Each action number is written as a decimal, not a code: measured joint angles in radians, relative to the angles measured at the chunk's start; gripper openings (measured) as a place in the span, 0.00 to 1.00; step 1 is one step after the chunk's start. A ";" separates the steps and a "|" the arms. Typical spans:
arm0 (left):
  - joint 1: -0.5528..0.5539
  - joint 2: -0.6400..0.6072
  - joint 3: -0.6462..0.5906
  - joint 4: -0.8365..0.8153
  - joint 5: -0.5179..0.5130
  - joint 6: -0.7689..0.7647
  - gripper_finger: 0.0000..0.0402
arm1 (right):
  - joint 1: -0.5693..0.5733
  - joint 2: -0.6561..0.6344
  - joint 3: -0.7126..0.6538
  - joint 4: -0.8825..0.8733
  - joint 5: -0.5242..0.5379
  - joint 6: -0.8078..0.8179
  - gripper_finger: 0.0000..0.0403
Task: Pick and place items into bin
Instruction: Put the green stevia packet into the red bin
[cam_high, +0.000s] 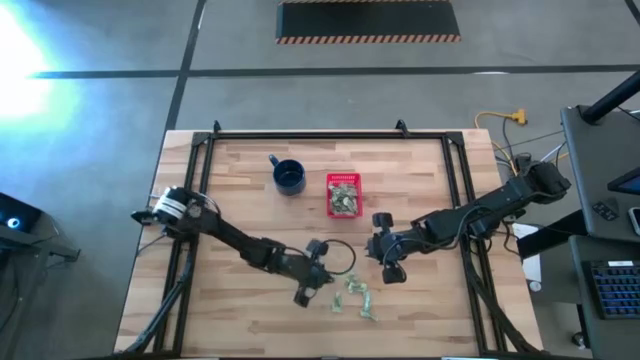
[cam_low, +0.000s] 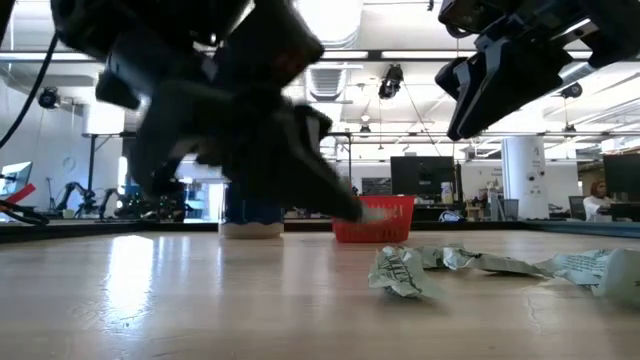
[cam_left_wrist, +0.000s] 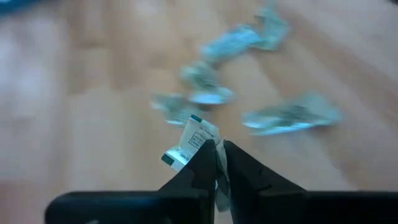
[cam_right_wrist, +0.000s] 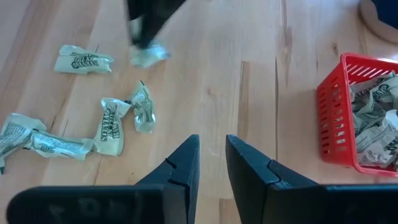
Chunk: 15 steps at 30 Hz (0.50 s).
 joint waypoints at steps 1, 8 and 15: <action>0.003 -0.024 0.000 -0.025 -0.037 0.019 0.02 | 0.000 0.000 0.000 0.000 0.000 0.000 0.17; 0.060 -0.134 -0.004 -0.037 -0.262 0.185 0.02 | 0.000 0.000 -0.002 -0.002 0.000 0.013 0.17; 0.239 -0.149 -0.002 0.026 -0.299 0.259 0.02 | 0.002 0.000 -0.010 -0.002 0.000 0.026 0.18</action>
